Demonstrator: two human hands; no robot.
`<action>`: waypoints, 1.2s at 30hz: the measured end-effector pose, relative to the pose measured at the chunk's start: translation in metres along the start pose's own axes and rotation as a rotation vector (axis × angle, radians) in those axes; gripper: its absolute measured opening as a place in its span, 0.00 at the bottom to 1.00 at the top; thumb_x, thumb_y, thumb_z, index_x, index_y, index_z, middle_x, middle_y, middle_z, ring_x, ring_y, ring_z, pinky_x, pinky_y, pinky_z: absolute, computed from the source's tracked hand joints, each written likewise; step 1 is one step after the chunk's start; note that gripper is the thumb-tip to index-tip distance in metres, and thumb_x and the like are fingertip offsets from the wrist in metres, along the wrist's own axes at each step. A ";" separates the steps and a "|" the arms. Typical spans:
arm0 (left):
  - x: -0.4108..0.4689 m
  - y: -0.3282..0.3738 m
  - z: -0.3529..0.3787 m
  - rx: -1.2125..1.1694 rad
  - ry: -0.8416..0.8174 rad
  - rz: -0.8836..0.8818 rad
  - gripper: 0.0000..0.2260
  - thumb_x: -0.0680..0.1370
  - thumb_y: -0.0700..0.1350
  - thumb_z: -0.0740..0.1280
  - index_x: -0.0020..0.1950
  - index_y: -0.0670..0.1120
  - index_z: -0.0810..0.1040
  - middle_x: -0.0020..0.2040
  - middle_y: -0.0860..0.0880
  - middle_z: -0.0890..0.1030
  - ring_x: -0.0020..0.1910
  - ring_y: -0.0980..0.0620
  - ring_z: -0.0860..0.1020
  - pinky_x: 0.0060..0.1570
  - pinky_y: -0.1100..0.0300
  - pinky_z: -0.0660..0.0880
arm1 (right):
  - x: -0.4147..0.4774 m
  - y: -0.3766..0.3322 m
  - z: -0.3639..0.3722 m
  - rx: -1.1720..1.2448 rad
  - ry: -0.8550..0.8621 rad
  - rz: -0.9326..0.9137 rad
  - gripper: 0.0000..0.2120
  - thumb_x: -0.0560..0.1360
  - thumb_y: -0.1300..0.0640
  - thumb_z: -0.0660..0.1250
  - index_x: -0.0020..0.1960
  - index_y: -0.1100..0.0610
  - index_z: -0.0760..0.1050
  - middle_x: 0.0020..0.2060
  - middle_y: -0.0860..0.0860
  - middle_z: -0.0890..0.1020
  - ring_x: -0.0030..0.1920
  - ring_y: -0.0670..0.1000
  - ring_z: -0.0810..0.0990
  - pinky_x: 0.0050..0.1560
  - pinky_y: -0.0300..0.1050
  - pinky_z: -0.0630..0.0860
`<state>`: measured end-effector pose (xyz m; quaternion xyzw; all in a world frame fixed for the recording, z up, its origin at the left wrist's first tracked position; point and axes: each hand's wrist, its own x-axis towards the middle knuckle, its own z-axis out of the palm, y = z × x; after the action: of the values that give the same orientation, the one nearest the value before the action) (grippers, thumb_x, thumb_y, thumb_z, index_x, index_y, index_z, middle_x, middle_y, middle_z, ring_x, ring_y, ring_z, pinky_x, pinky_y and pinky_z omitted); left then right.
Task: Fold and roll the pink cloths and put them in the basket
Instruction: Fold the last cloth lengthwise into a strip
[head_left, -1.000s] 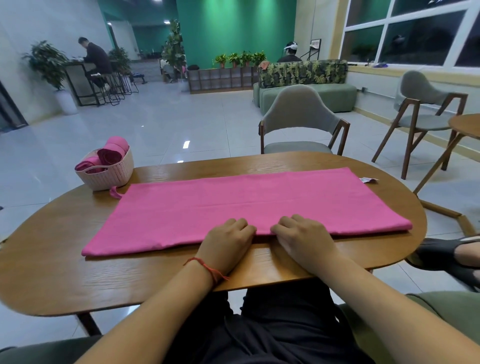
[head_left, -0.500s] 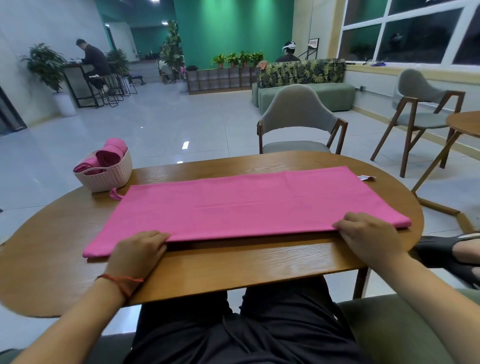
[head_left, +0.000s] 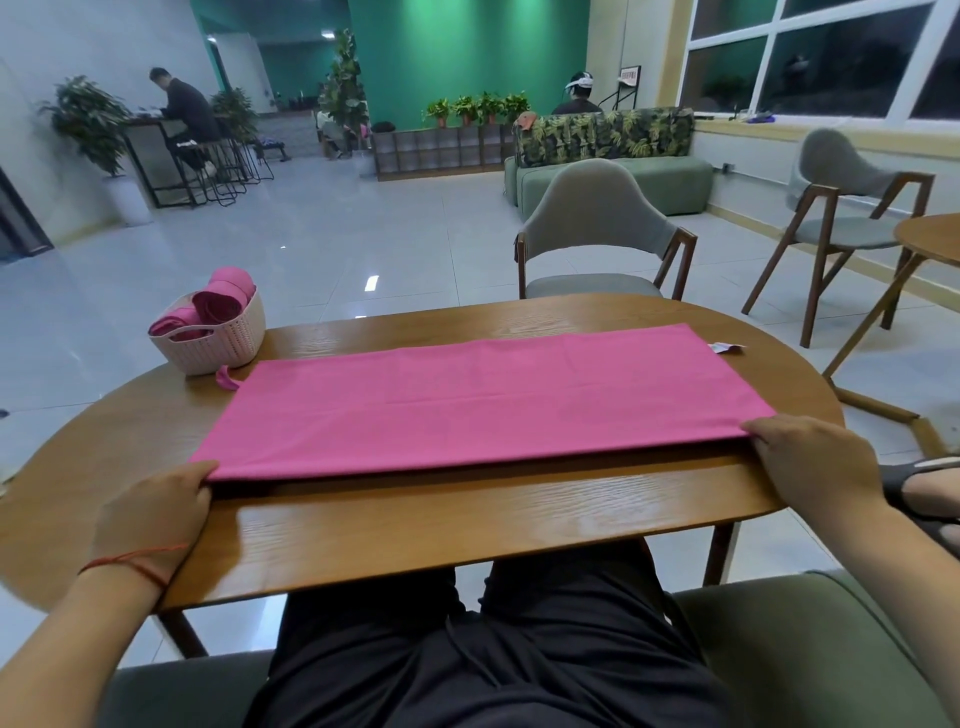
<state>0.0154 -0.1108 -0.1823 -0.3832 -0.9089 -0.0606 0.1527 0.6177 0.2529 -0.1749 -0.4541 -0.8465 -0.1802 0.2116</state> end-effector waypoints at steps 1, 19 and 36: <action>-0.001 0.001 -0.001 -0.010 0.007 -0.002 0.18 0.78 0.42 0.70 0.68 0.51 0.83 0.57 0.38 0.85 0.52 0.34 0.83 0.50 0.43 0.80 | -0.001 0.000 0.000 -0.005 -0.014 -0.007 0.07 0.71 0.65 0.80 0.47 0.57 0.87 0.32 0.55 0.84 0.27 0.59 0.83 0.27 0.50 0.79; 0.000 -0.027 0.004 -0.611 0.036 -0.196 0.09 0.81 0.47 0.70 0.56 0.60 0.82 0.51 0.50 0.86 0.52 0.43 0.82 0.55 0.43 0.79 | -0.004 0.002 0.020 0.230 0.041 0.297 0.17 0.83 0.61 0.54 0.56 0.59 0.83 0.44 0.61 0.84 0.39 0.60 0.76 0.40 0.51 0.70; 0.002 -0.019 -0.013 -0.838 0.022 -0.363 0.10 0.84 0.57 0.65 0.57 0.54 0.82 0.50 0.53 0.85 0.52 0.47 0.80 0.52 0.48 0.75 | 0.006 0.015 0.035 0.466 -0.007 0.563 0.13 0.86 0.58 0.58 0.62 0.54 0.80 0.56 0.58 0.82 0.54 0.58 0.73 0.52 0.56 0.72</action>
<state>0.0033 -0.1258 -0.1690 -0.2458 -0.8567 -0.4531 -0.0191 0.6203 0.2818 -0.1999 -0.6095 -0.7074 0.0844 0.3477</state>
